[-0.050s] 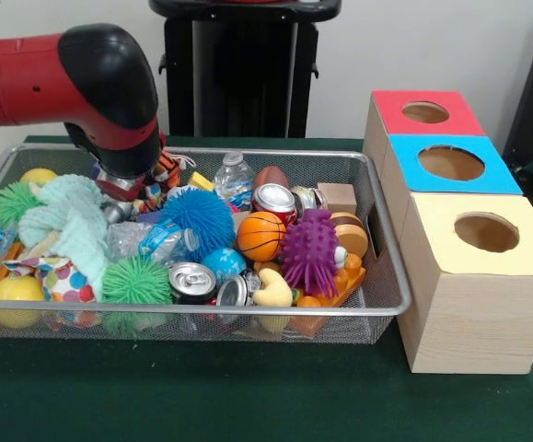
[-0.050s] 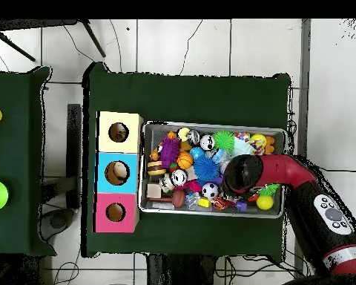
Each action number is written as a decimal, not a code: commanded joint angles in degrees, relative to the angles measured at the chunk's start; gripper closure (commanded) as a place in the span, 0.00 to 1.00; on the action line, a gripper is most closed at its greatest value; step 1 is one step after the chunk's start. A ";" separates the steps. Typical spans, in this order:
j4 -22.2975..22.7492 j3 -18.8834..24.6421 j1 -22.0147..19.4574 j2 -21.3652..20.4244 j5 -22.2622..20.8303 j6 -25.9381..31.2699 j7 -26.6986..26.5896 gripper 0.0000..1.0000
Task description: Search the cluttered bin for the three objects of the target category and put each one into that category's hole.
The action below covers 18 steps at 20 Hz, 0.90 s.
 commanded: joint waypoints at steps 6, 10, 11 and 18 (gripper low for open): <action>8.59 7.25 -4.14 -0.71 4.01 -0.29 -15.09 1.00; 10.05 8.74 -4.31 -2.90 4.51 -2.26 -11.73 1.00; 10.55 9.11 -4.36 -3.52 4.69 -2.55 -11.08 1.00; 12.95 12.54 -5.63 -5.48 4.35 -4.18 -11.50 1.00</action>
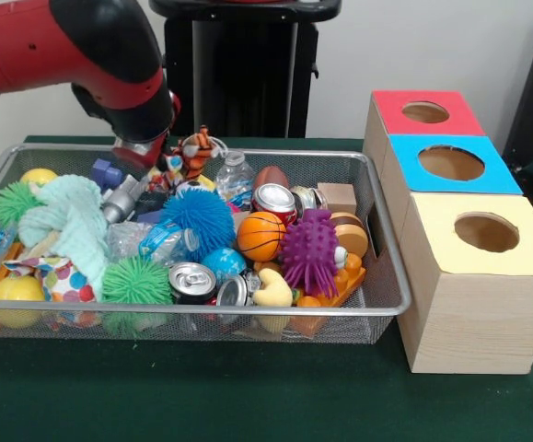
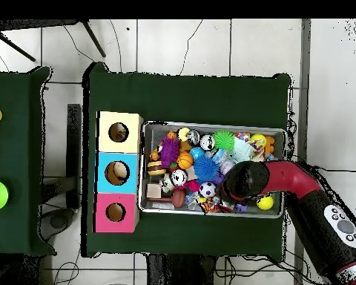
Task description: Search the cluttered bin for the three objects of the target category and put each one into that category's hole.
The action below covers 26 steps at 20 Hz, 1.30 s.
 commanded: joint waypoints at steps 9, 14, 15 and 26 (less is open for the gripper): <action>2.75 12.95 -2.58 -1.61 0.92 -15.55 -8.74 1.00; 1.68 14.48 -2.07 -2.57 -0.29 -21.71 -4.33 1.00; 1.62 14.42 -1.89 -2.87 -0.42 -22.22 -3.77 1.00; -0.71 13.75 -0.18 -7.32 3.41 -20.39 -2.36 1.00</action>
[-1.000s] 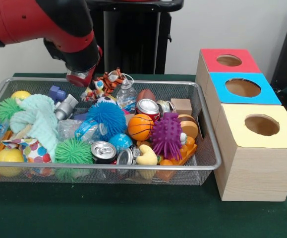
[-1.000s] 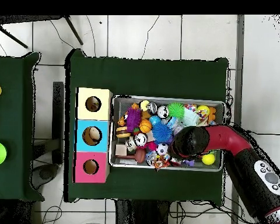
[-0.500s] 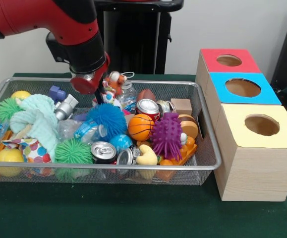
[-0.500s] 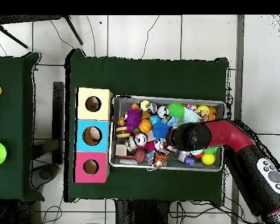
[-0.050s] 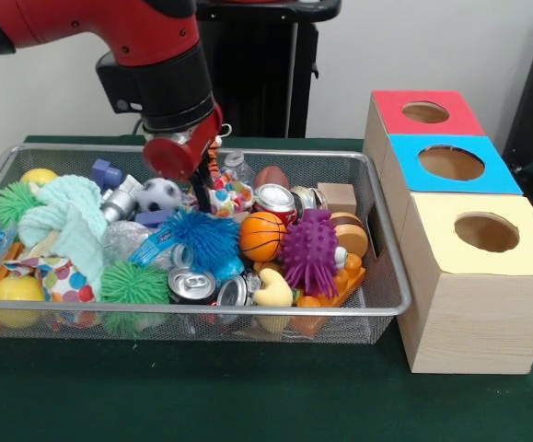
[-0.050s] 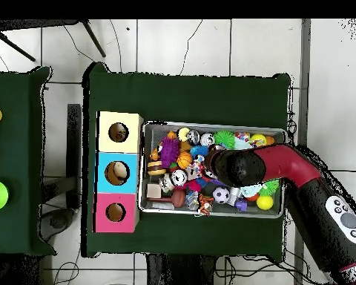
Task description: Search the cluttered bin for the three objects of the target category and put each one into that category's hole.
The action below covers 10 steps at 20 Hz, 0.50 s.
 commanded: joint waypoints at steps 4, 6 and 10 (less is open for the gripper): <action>-1.19 1.11 2.28 -5.34 5.21 6.54 -3.00 1.00; 1.08 1.66 2.35 -6.60 7.70 7.37 -1.70 1.00; 4.45 2.10 3.61 -10.30 12.04 8.66 1.56 1.00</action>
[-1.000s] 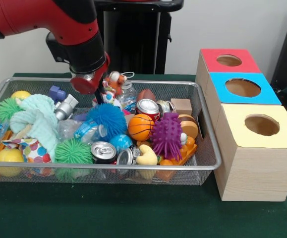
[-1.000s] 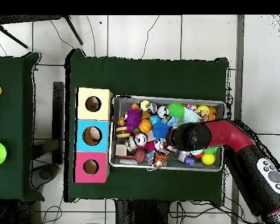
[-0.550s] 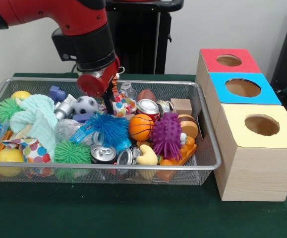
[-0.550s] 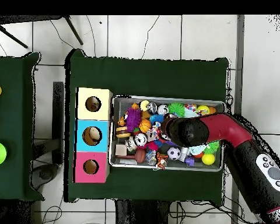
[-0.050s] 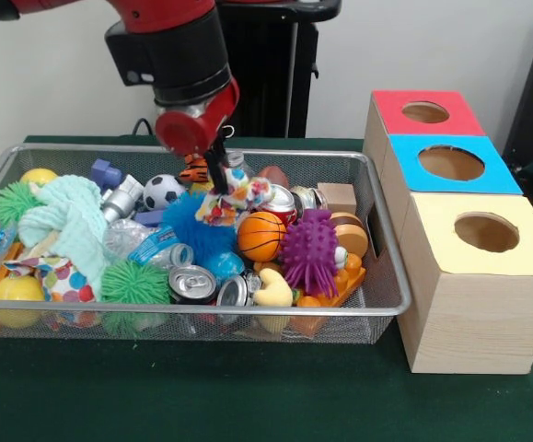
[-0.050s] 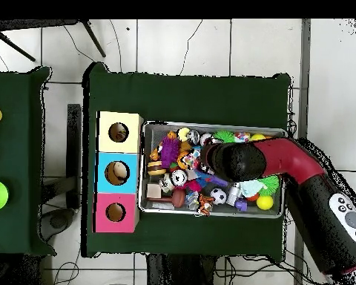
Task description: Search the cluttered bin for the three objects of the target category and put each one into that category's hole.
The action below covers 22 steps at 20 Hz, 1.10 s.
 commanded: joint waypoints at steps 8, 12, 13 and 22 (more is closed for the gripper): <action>6.80 1.29 6.12 -8.32 10.76 3.52 7.25 1.00; 7.70 0.85 8.41 -8.93 12.71 -0.03 9.30 1.00; 7.78 0.64 9.24 -8.84 13.12 -1.50 10.29 1.00; 5.36 -3.45 17.00 -6.26 13.06 -14.32 16.24 1.00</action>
